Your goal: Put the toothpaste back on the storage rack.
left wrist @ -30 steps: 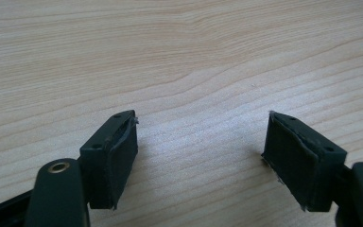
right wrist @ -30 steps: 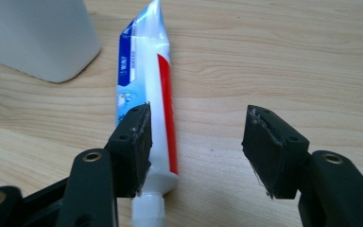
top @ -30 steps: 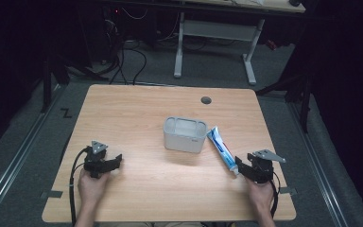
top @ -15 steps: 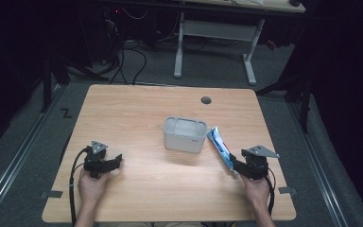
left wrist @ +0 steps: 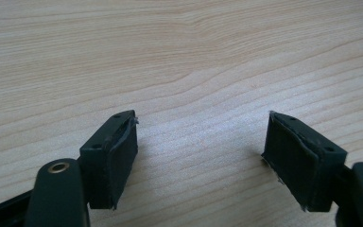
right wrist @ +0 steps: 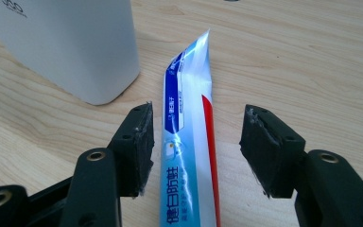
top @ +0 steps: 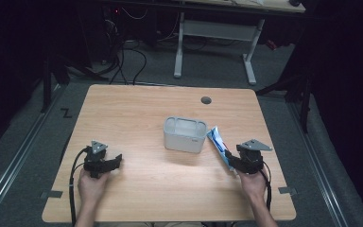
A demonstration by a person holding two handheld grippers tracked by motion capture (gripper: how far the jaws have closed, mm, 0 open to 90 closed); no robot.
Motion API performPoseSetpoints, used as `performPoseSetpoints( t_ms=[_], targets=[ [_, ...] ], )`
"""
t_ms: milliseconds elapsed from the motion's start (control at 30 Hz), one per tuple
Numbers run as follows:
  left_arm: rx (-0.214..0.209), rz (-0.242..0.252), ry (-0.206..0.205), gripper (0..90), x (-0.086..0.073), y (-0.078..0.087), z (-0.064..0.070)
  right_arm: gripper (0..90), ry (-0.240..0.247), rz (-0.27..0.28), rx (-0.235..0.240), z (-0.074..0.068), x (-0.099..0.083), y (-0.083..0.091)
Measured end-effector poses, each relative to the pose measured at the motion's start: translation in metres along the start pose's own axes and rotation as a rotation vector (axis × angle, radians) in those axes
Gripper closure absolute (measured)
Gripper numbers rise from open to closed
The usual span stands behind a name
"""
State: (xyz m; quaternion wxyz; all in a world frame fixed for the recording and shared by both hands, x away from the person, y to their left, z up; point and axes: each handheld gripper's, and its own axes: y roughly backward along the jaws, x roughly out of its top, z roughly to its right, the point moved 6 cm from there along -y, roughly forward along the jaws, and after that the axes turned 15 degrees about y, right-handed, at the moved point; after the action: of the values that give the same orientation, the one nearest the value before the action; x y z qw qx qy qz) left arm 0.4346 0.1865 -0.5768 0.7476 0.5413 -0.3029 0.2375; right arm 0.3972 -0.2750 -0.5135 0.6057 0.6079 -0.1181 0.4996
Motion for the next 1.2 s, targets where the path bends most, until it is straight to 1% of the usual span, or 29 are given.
performPoseSetpoints(
  t_ms=[67, 167, 233, 433, 633, 667, 767, 867, 967, 1200],
  targets=[
    [0.003, 0.000, -0.003, 26.9, 0.000, 0.000, 0.000, 44.8, -0.003, -0.006, 0.007, 0.000, 0.002, -0.002],
    [0.000, 0.000, 0.000, 26.9, 0.000, 0.000, 0.000, 44.8, 0.016, -0.016, 0.015, 0.000, 0.007, -0.006],
    [0.003, 0.000, -0.002, 26.9, 0.000, 0.000, 0.000, 44.8, 0.014, -0.026, 0.023, -0.001, 0.010, -0.009],
    [0.002, 0.001, 0.002, 26.9, 0.000, 0.000, 0.000, 44.7, 0.035, -0.039, 0.039, -0.003, 0.021, -0.018],
    [0.001, 0.002, 0.006, 26.9, 0.000, 0.000, 0.000, 44.6, 0.053, -0.058, 0.048, -0.006, 0.027, -0.027],
    [0.000, 0.001, 0.007, 26.9, 0.000, 0.000, -0.001, 44.7, 0.058, -0.060, 0.043, -0.006, 0.028, -0.028],
    [-0.001, 0.002, 0.008, 26.9, 0.000, 0.000, -0.001, 45.6, 0.066, -0.067, 0.042, -0.005, 0.028, -0.030],
    [-0.005, 0.004, 0.013, 26.9, 0.000, 0.000, -0.001, 46.0, 0.074, -0.089, 0.038, -0.004, 0.026, -0.034],
    [-0.004, 0.002, 0.012, 26.9, 0.000, 0.000, -0.001, 46.1, 0.067, -0.108, 0.043, -0.003, 0.025, -0.039],
    [-0.003, 0.003, 0.012, 26.9, 0.000, 0.000, -0.001, 45.6, 0.049, -0.126, 0.047, -0.001, 0.024, -0.048]
  ],
)
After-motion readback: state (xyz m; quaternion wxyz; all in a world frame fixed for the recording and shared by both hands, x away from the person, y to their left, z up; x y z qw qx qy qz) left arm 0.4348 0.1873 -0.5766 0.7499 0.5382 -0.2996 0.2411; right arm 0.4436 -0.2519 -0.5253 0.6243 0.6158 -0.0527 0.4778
